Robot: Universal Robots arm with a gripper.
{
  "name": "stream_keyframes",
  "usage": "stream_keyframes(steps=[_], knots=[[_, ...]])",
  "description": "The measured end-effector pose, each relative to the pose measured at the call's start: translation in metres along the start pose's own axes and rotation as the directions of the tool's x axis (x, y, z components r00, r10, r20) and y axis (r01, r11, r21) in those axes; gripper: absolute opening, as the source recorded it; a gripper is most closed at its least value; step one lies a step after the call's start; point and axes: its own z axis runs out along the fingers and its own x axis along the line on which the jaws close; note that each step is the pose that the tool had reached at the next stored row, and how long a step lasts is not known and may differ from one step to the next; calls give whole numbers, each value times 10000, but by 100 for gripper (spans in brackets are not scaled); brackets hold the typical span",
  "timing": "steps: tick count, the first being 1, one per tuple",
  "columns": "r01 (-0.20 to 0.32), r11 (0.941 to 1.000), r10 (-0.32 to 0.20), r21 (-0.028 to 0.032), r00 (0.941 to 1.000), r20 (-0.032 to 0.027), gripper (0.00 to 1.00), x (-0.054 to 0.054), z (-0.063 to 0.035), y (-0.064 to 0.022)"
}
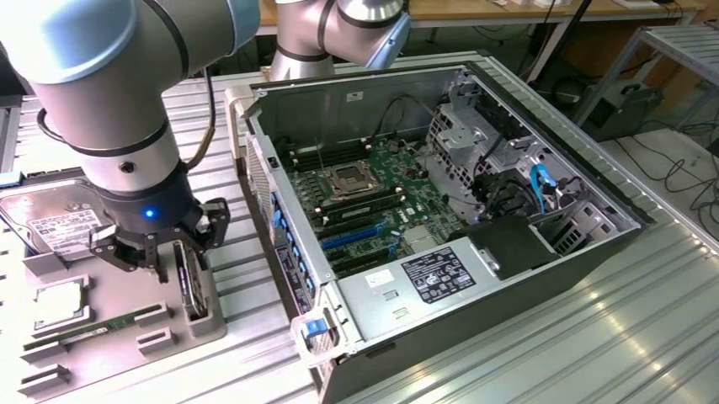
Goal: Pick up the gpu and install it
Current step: 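Pick up the gpu and move the gpu toward the slot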
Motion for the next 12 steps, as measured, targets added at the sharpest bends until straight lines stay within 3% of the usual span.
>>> stream_keyframes(steps=[8,12], knots=[[0,10000,0,0,10000,-2,52,-20,54,2],[0,10000,0,1,10000,-2,43,-24,57,1]])
